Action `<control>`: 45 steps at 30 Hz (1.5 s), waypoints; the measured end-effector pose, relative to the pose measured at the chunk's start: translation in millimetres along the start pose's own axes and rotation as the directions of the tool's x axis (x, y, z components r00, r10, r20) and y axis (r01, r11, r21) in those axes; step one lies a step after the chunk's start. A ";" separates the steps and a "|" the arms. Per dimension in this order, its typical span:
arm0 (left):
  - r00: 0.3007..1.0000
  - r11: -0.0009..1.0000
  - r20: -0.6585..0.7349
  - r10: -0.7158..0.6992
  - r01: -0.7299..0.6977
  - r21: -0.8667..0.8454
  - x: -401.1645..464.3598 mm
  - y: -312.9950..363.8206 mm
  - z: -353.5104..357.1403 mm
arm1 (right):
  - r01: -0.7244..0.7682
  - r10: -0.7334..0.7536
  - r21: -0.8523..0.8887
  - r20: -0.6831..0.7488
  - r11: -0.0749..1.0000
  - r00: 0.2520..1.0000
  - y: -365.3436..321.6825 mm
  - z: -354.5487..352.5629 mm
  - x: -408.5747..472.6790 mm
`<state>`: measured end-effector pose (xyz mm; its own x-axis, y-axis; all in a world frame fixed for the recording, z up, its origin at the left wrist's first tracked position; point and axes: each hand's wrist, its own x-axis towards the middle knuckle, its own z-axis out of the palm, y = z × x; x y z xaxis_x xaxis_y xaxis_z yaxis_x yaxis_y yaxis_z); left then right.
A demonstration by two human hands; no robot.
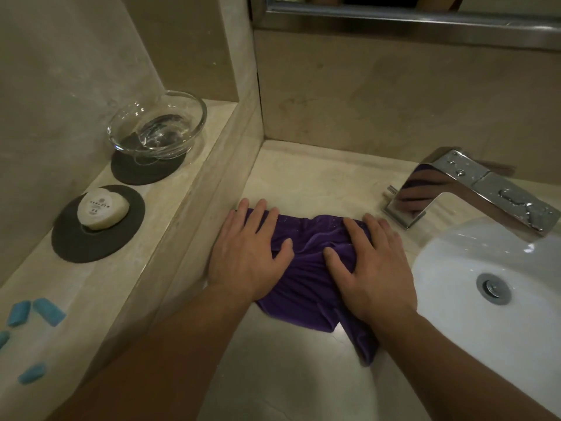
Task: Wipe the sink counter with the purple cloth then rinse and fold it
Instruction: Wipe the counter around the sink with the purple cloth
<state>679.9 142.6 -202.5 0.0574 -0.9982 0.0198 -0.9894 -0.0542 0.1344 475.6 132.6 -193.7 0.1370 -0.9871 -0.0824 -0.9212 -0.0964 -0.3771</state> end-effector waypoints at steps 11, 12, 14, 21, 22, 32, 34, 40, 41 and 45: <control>1.000 0.999 -0.011 0.016 -0.015 0.031 37.1 2.1 0.1 | 0.022 -0.022 0.012 -0.043 1.000 0.999 -2.6 2.3 38.6; 1.000 0.999 -0.016 0.015 -0.015 0.031 40.8 2.5 0.0 | 0.025 -0.025 0.013 -0.047 1.000 0.999 -3.8 2.5 41.4; 1.000 0.999 -0.003 0.012 -0.012 0.035 49.5 3.8 -1.2 | 0.027 -0.027 0.002 -0.041 1.000 0.999 -6.3 2.5 47.1; 1.000 0.999 0.002 0.008 -0.008 0.045 80.6 8.9 -2.4 | 0.035 -0.035 0.005 -0.075 0.999 0.997 -14.1 4.0 73.0; 1.000 0.999 -0.002 0.007 -0.007 0.049 84.6 9.4 -2.0 | 0.028 -0.028 0.004 -0.074 1.000 0.997 -15.0 4.3 77.3; 0.999 0.998 -0.044 -0.022 0.024 0.051 120.2 14.4 2.2 | -0.033 0.035 0.018 -0.158 0.999 0.987 -17.4 9.5 114.9; 0.998 0.999 -0.055 -0.026 0.029 0.046 125.5 15.4 2.8 | -0.048 0.051 0.026 -0.181 0.999 0.982 -18.4 10.0 120.3; 0.994 0.998 -0.100 -0.048 0.052 0.038 141.6 19.1 5.5 | -0.068 0.079 0.051 -0.260 0.996 0.962 -17.7 11.8 132.2; 0.993 0.998 -0.107 -0.048 0.052 0.040 143.4 19.8 5.8 | -0.071 0.082 0.052 -0.268 0.996 0.960 -17.4 11.7 133.5; 0.992 0.997 -0.115 -0.045 0.051 0.051 152.9 21.7 6.1 | -0.087 0.101 0.059 -0.298 0.994 0.949 -16.7 13.4 139.5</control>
<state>666.4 -11.4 -202.6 0.1169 -0.9849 0.1279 -0.9907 -0.1066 0.0843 514.9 -1.7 -211.3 -0.0711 -0.9848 0.1584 -0.9066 -0.0025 -0.4220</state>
